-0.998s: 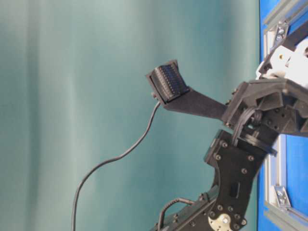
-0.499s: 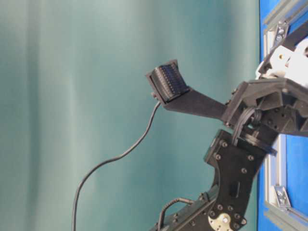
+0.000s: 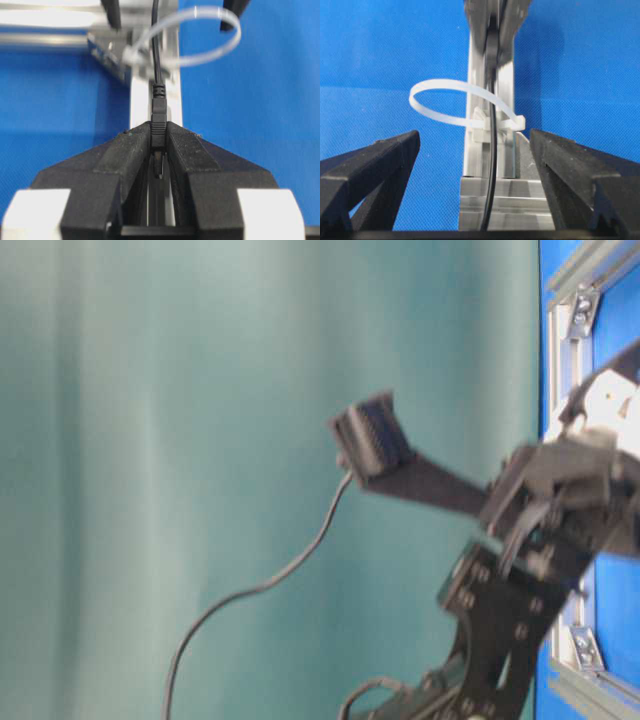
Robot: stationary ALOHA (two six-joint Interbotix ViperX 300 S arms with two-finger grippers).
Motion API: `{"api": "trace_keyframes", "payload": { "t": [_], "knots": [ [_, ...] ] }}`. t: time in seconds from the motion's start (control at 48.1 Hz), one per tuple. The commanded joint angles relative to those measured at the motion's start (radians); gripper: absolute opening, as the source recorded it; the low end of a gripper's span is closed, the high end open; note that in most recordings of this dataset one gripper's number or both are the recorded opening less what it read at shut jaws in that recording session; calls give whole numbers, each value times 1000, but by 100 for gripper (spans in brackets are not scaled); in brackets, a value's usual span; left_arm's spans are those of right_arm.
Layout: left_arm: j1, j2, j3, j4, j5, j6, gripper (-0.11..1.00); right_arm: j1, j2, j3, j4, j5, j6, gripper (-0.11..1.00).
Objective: Insert the wire through the string loop located on the right side.
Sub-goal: 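Release the cable with the right gripper and pull it left with the left gripper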
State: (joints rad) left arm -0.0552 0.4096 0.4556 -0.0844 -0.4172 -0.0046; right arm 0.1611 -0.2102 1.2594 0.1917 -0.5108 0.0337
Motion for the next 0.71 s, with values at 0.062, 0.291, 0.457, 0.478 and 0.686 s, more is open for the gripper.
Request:
{"api": "trace_keyframes", "payload": {
  "t": [0.062,0.291,0.457,0.478,0.686],
  "knots": [
    [-9,-126,91,2,-12,0,8,2,-12,-17,-2,-3,-3,92],
    [-21,-293,305,2,-58,-8,8,2,-15,-17,-3,-3,-6,92],
    [-20,-388,466,2,-81,-14,8,2,-17,-15,-3,3,-8,92],
    [-20,-399,485,2,-81,-14,8,2,-17,-15,-3,5,-8,92],
    [-23,-512,652,0,-78,-17,8,2,-18,-17,-3,9,-14,92]
  ]
}}
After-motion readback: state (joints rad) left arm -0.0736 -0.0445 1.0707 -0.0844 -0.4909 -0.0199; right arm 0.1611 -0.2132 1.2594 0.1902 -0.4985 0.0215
